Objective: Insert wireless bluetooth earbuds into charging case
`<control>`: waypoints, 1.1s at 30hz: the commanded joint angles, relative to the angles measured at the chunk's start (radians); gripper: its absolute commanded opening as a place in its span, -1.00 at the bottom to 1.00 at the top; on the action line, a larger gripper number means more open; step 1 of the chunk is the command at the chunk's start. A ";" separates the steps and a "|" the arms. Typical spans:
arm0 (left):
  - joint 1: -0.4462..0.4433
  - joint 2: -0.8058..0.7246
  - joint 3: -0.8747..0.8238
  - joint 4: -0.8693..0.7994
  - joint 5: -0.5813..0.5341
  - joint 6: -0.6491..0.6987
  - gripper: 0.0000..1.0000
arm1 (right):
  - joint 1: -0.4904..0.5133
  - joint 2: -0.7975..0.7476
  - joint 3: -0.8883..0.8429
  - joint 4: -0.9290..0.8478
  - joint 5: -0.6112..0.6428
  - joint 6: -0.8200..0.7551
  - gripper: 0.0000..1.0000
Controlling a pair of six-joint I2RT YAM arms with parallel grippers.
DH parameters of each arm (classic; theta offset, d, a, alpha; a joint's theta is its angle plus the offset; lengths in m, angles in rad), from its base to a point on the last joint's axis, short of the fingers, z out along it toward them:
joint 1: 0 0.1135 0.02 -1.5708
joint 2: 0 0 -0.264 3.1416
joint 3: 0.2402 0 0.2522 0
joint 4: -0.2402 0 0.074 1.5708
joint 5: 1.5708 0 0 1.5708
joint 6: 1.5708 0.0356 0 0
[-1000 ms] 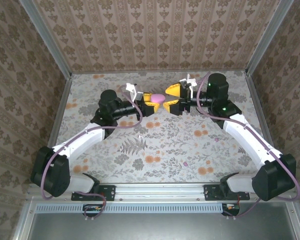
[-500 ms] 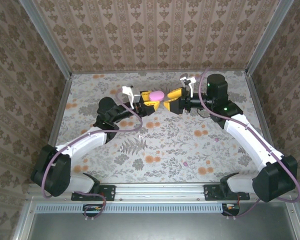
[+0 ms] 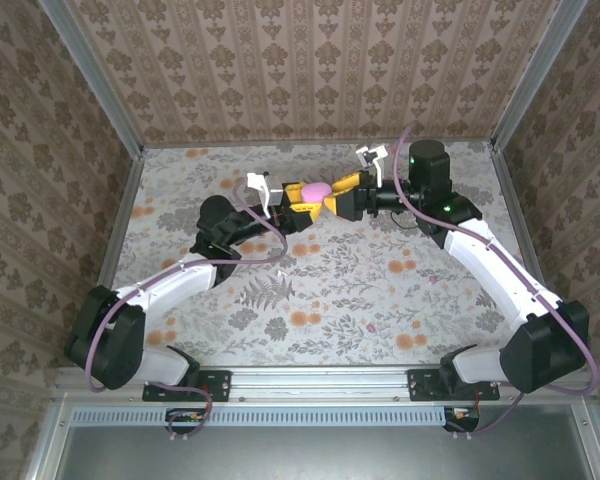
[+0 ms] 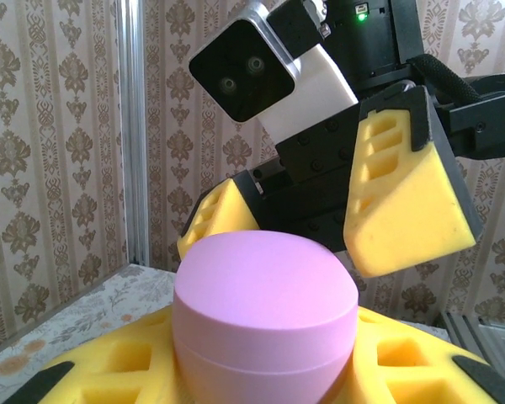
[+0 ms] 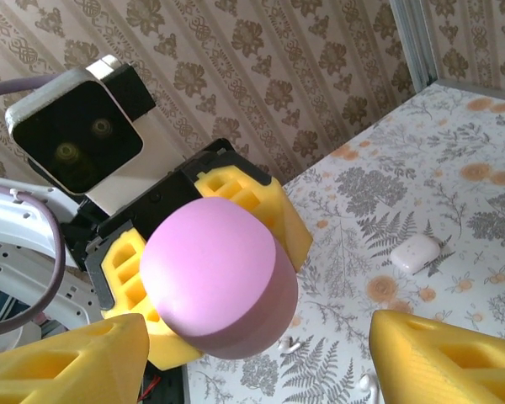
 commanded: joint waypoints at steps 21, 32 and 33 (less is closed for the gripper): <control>-0.008 -0.005 0.002 0.040 0.058 -0.004 -0.45 | 0.004 0.036 0.065 0.070 0.045 0.098 0.39; -0.008 -0.006 0.012 0.034 0.056 0.001 -0.45 | 0.002 0.070 0.119 0.006 0.143 0.170 0.45; -0.008 -0.007 0.010 0.032 0.055 0.002 -0.45 | 0.002 0.074 0.132 -0.012 0.162 0.186 0.45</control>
